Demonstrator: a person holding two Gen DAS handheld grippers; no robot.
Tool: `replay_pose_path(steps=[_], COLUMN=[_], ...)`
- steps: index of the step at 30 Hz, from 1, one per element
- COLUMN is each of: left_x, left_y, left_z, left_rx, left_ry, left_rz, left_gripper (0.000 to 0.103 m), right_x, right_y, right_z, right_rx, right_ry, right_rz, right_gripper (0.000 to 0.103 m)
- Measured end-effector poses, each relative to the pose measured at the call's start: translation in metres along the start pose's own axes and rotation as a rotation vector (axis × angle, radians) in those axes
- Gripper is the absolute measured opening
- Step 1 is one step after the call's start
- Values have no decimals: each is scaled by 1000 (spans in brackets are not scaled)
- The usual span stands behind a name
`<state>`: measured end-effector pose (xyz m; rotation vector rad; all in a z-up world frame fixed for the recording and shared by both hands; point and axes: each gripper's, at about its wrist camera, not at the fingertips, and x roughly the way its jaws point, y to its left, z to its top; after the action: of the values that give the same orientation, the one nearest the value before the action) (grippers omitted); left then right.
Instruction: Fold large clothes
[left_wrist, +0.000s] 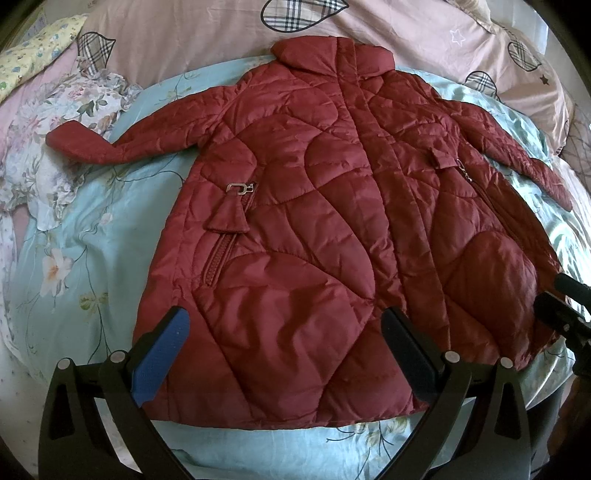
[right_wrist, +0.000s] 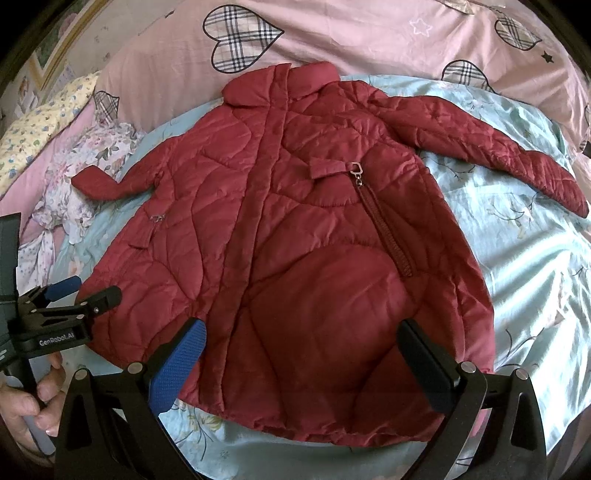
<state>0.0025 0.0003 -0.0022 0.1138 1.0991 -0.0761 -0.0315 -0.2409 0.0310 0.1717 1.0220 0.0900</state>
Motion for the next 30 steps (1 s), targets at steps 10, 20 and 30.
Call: replay_pose_path(steps=[10,20,30], left_x=[3,9,18], left_y=[-3,-2,4], left_z=[-1,5,18], left_rx=[-2,-11,-53], left_ry=[-29,-22,-36], left_rz=[-2,-37,-85], left_gripper=[103,103,103], right_x=[-1,2,-7], right_y=[-4,-16,-72], right_z=[3,7,16], right_rx=[21,58,192], right_ry=[-22,-28,-110], right_rz=[2,14,26], right_gripper=[103,103,103])
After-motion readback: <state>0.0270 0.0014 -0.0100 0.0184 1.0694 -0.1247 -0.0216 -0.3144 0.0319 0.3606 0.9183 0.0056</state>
